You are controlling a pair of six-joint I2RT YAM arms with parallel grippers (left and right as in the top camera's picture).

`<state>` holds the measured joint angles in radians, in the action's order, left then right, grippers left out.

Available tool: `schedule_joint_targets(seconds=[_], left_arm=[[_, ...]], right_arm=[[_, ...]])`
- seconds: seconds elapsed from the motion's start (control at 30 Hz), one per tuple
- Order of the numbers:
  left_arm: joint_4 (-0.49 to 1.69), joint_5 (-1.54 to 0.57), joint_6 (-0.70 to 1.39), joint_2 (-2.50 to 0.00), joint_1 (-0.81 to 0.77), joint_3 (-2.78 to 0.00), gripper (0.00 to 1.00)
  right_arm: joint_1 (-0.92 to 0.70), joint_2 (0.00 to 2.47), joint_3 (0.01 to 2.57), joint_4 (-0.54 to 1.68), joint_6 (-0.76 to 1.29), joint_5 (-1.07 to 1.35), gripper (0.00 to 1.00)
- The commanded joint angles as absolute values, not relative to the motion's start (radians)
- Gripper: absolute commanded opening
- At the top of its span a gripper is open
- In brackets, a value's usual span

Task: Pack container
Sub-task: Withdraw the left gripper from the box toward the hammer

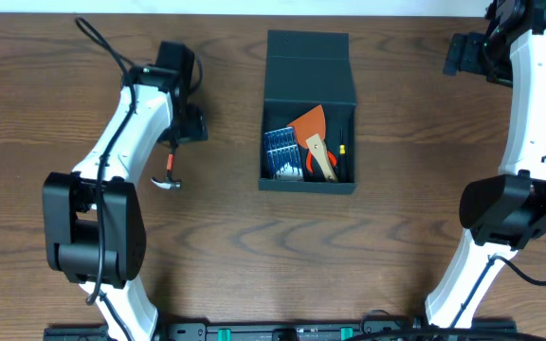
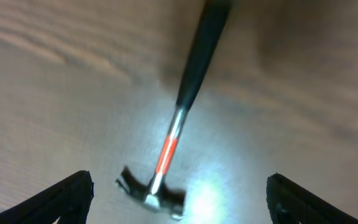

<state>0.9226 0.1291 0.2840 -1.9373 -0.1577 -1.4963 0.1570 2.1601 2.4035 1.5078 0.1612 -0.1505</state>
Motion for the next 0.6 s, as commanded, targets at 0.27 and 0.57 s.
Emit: schedule_joint_targets(seconds=[0.27, 0.57], left_arm=[[1.022, 0.112, 0.252, -1.936, -0.130, -1.420, 0.91], [1.087, 0.088, 0.148, -1.935, -0.130, -1.408, 0.96]], right_arm=[[0.157, 2.151, 2.421, 1.511, 0.175, -0.157, 0.99], [0.157, 2.151, 2.421, 1.511, 0.175, -0.157, 0.99]])
